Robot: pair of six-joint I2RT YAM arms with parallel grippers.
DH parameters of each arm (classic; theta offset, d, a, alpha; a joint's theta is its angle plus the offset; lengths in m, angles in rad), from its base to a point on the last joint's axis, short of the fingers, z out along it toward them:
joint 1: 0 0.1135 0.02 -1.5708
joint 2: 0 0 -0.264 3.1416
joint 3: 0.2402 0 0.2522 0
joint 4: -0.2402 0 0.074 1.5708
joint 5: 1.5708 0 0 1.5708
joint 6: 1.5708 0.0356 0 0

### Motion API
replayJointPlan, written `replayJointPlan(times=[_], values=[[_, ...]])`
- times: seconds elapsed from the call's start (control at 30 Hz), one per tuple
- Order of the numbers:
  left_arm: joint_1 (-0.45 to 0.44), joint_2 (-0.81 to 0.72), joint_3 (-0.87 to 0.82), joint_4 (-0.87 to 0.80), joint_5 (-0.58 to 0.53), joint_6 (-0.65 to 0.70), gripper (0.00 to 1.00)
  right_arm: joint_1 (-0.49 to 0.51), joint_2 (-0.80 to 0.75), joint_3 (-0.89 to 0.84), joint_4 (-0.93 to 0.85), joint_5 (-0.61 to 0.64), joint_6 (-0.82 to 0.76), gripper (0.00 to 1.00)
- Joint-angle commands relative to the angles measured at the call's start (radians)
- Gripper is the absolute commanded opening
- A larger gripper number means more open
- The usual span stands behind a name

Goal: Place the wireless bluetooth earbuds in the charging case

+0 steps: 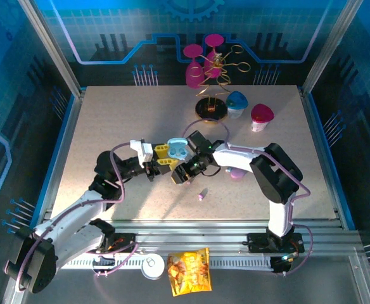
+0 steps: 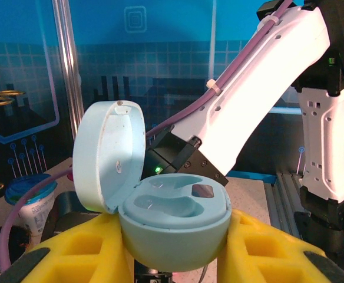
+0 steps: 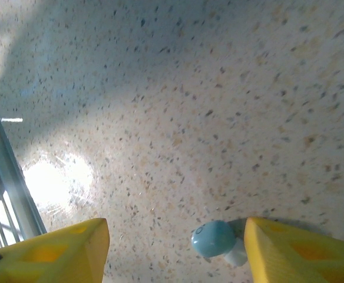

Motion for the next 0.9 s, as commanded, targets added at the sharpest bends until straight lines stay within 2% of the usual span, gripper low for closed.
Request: replayJointPlan(times=[0.0,0.5,0.7,0.87], values=[[0.008,0.005,-0.004,0.027,0.024,-0.011,0.20,0.022,-0.027,-0.024,-0.040,-0.003,-0.020,0.62],[0.007,-0.028,-0.012,0.001,0.018,-0.002,0.19,0.061,-0.095,-0.062,-0.096,-0.016,-0.017,0.60],[0.007,-0.016,-0.015,0.015,0.020,-0.005,0.19,0.063,-0.115,-0.057,-0.100,0.079,-0.030,0.61],[0.007,-0.031,-0.010,0.013,0.026,-0.012,0.19,0.060,-0.115,-0.016,-0.107,0.101,-0.085,0.61]])
